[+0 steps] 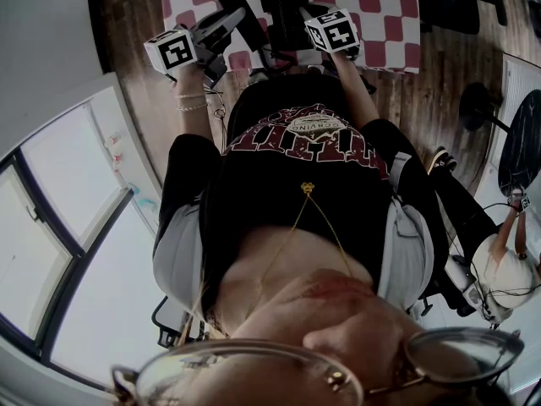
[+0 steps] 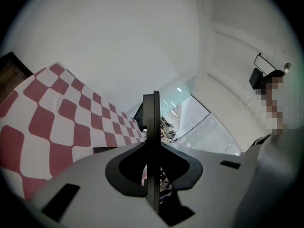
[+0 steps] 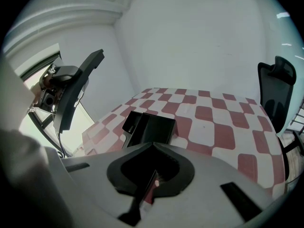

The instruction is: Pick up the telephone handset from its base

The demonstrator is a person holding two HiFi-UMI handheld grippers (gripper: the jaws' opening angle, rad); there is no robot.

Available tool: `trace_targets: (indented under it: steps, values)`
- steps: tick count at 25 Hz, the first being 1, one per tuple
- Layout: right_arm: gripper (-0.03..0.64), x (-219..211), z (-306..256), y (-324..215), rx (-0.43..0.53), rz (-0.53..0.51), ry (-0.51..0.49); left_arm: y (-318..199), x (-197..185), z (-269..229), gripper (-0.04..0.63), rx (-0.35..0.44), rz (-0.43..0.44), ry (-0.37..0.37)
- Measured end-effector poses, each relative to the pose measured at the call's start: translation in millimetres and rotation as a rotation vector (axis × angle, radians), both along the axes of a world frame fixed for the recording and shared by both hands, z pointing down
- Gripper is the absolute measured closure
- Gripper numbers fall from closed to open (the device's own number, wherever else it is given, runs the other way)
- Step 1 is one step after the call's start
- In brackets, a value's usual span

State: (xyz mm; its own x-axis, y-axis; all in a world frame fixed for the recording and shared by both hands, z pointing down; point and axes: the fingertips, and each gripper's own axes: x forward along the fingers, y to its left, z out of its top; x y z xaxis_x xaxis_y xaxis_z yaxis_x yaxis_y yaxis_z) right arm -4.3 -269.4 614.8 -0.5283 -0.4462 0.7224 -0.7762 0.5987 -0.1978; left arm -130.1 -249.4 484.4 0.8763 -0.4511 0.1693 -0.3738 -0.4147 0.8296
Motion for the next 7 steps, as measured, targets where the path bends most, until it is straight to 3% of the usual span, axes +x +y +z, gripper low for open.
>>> trace_targets:
  steps: [7]
  values:
    - [0.598, -0.7, -0.4, -1.7, -0.003, 0.001, -0.005, -2.6, 1.1, 1.2, 0.514, -0.001, 0.006, -0.026]
